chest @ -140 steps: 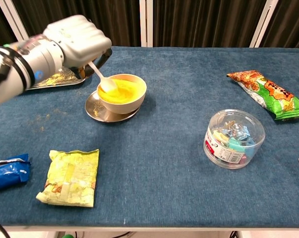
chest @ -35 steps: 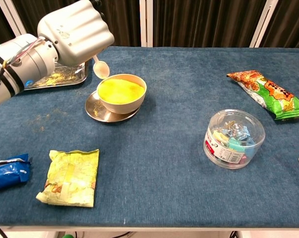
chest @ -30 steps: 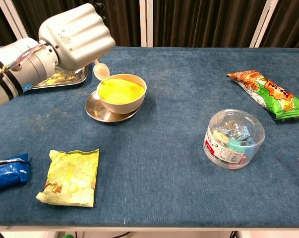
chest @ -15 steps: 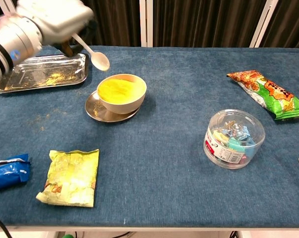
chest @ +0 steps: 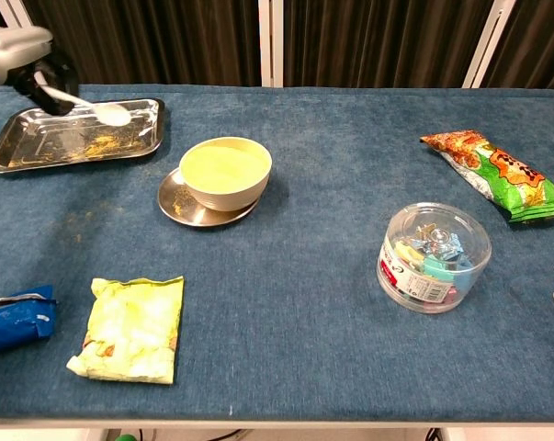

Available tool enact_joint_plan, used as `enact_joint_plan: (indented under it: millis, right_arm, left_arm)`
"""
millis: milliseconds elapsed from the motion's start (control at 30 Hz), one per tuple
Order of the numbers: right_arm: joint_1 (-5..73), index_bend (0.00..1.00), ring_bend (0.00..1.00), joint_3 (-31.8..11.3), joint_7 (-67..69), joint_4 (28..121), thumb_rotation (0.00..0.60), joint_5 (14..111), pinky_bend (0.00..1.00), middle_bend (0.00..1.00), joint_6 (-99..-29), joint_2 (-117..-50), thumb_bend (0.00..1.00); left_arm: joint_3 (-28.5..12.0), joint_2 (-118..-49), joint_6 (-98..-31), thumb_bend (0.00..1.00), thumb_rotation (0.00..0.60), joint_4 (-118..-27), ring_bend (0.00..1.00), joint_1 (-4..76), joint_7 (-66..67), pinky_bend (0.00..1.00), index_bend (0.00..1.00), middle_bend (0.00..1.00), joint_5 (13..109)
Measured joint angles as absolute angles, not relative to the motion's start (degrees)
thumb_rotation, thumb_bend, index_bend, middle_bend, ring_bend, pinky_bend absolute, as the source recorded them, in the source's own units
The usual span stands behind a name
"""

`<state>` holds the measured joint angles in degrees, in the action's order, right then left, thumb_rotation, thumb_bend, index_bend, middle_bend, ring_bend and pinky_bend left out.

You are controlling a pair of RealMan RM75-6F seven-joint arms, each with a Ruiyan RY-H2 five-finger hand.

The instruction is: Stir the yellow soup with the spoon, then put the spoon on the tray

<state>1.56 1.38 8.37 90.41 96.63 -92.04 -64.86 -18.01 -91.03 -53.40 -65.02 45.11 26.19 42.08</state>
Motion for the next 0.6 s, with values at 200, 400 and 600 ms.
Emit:
enact_joint_plan:
  millis: [200, 400, 600]
  right_arm:
    - [1.7, 0.10, 0.08, 1.3, 6.1, 92.5, 0.600, 96.7, 0.20, 0.19, -91.5, -64.4, 0.24]
    - [2.3, 0.10, 0.08, 0.9, 5.8, 93.1, 0.600, 95.8, 0.20, 0.19, -89.9, -63.1, 0.24]
    - [2.9, 0.10, 0.08, 0.5, 6.2, 92.8, 0.600, 94.3, 0.20, 0.19, -88.6, -60.6, 0.26]
  left_arm:
    - [-17.1, -94.1, -47.6, 0.45, 0.600, -56.2, 0.19, 45.0, 23.8, 0.15, 0.35, 0.32, 40.8]
    - [-16.3, -91.9, -47.4, 0.34, 0.600, -58.7, 0.17, 43.2, 21.7, 0.15, 0.23, 0.26, 41.9]
    - [-13.9, -83.8, -57.2, 0.29, 0.600, -69.2, 0.17, 37.4, 17.4, 0.14, 0.23, 0.26, 52.1]
